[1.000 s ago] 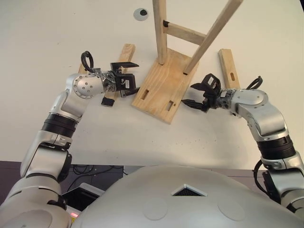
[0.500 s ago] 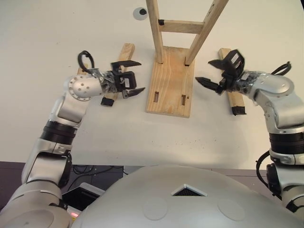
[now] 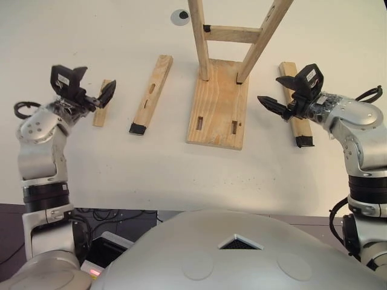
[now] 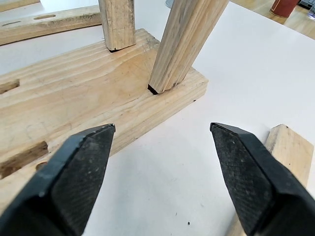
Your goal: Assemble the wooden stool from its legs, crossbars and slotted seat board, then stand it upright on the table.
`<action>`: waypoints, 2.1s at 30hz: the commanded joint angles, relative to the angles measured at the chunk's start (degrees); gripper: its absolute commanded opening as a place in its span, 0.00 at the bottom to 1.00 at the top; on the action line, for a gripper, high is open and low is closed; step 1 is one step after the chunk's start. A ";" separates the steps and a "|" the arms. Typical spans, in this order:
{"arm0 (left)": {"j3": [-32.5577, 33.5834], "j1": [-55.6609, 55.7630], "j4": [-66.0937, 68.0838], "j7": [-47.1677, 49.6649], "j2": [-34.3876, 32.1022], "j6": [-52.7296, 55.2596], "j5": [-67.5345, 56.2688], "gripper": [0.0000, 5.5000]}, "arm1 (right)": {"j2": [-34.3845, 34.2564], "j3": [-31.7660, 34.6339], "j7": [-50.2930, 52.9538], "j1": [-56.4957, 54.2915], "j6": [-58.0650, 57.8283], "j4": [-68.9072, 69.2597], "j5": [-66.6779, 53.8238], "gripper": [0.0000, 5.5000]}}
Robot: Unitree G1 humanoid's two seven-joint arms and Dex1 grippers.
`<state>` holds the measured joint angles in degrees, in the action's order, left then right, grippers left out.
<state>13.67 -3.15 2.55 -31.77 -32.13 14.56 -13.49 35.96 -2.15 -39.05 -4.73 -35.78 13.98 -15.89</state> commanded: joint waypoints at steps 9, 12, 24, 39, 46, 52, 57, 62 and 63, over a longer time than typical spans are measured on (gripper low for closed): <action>0.95 -7.28 4.55 5.62 4.91 5.44 -0.71 0.62 | -0.63 -0.69 0.34 1.92 -0.16 0.70 -0.26 0.65; 1.89 -7.50 5.97 5.37 6.11 6.73 -2.99 0.55 | -0.63 -0.83 0.34 2.21 -0.03 0.73 -0.26 0.65; -2.27 -10.00 15.04 3.92 5.45 -3.38 2.16 0.23 | -0.88 -1.46 0.29 1.49 0.61 -0.22 -0.17 0.65; -15.53 19.00 -13.92 0.03 15.23 -19.67 -3.12 0.23 | -25.57 15.34 23.57 -15.52 -11.93 9.28 -56.63 0.65; -21.12 18.21 -14.31 -3.09 17.49 -23.34 -1.62 0.23 | -30.25 12.72 31.77 -19.21 -9.75 5.69 -59.00 0.65; -22.17 17.08 -13.69 -2.65 18.19 -24.64 -0.40 0.23 | -31.40 13.65 34.37 -21.50 -8.71 3.21 -64.48 0.50; -22.64 16.83 -13.74 -2.48 18.75 -25.18 0.21 0.23 | -30.28 12.81 34.24 -21.16 -8.75 2.77 -64.26 0.33; -22.60 16.74 -13.89 -2.61 18.74 -25.45 0.26 0.23 | -29.99 12.10 33.85 -20.87 -8.10 2.60 -62.75 0.17; -22.60 16.70 -13.94 -2.68 18.69 -25.46 0.23 0.23 | -29.92 12.05 33.69 -20.72 -8.01 2.48 -62.34 0.15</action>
<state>-8.75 13.62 -11.42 -34.23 -13.22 -10.38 -13.96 5.32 10.24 -5.09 -25.22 -44.43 16.78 -79.18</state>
